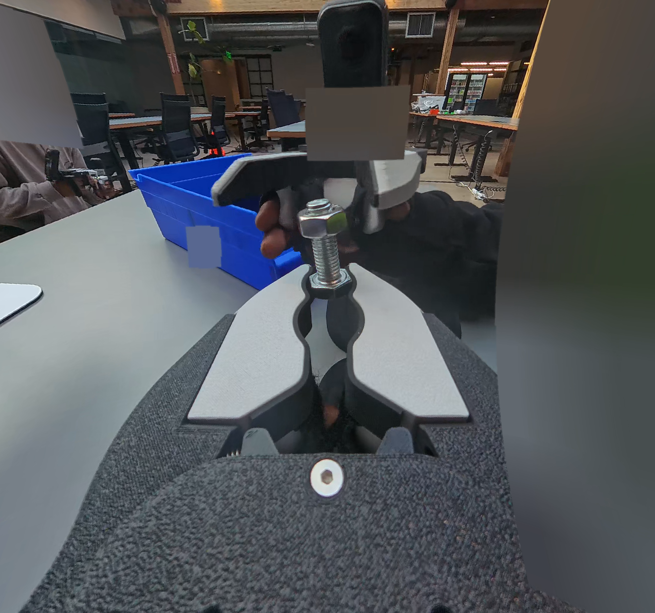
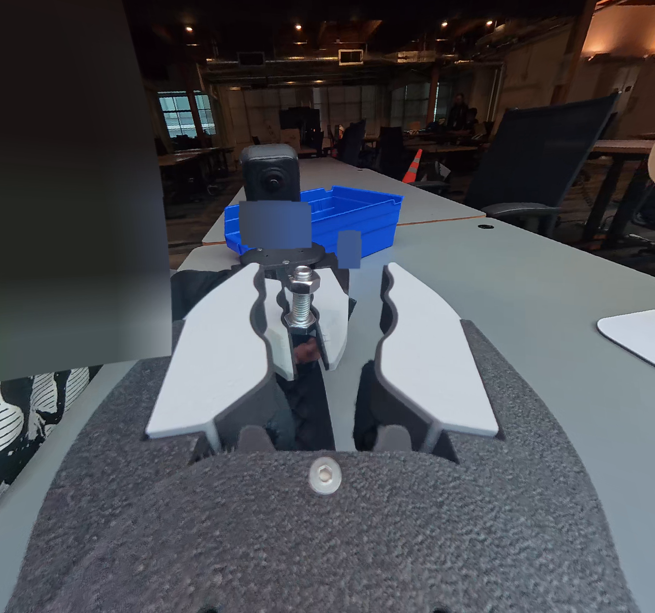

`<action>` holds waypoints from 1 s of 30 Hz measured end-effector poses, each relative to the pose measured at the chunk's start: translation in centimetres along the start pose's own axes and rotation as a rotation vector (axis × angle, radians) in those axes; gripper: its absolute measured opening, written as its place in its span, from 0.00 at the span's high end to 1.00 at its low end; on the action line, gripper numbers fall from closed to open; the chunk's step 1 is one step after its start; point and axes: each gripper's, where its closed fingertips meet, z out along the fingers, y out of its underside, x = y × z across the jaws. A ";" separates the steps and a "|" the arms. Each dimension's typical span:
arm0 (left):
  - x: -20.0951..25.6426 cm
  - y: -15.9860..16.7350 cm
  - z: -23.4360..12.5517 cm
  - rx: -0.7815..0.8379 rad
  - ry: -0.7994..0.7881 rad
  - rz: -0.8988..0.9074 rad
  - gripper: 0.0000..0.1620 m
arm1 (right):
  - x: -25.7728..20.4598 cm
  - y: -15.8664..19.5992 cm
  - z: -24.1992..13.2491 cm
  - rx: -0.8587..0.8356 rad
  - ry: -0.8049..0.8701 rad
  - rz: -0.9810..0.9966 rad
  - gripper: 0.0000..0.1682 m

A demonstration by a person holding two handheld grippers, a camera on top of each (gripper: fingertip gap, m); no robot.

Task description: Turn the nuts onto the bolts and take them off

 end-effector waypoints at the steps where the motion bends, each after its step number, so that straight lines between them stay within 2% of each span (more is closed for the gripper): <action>1: 0.0 0.1 0.0 -0.004 0.000 0.003 0.91 | 0.0 0.2 0.4 -0.005 0.005 0.004 0.61; 7: 0.0 0.0 0.0 -0.004 -0.001 0.003 0.91 | 0.4 0.6 1.5 -0.008 0.053 0.008 0.62; 15: -0.1 -0.1 -0.1 0.009 -0.003 -0.005 0.91 | 0.9 0.5 -0.3 -0.041 0.049 -0.020 0.68; 17: -0.1 -0.1 -0.1 0.011 -0.005 -0.007 0.91 | 0.8 0.4 -0.9 -0.048 0.041 -0.039 0.74; 19: -0.1 -0.2 -0.1 0.015 0.000 -0.006 0.91 | 1.3 0.1 -1.5 -0.042 0.068 -0.063 0.87; 21: 0.0 -0.1 -0.1 0.010 -0.001 -0.005 0.91 | 1.3 -0.1 -1.9 -0.031 0.070 -0.071 0.91; 23: 0.0 -0.1 -0.1 0.009 -0.001 -0.003 0.91 | 1.0 -0.3 -2.0 -0.017 0.049 -0.063 0.88; 27: 0.0 -0.1 0.0 0.004 -0.001 0.000 0.91 | 0.1 0.0 -0.7 -0.016 0.001 -0.022 0.68; 30: 0.1 0.1 0.1 -0.006 -0.002 0.008 0.91 | 0.0 0.6 0.7 -0.024 0.007 0.006 0.61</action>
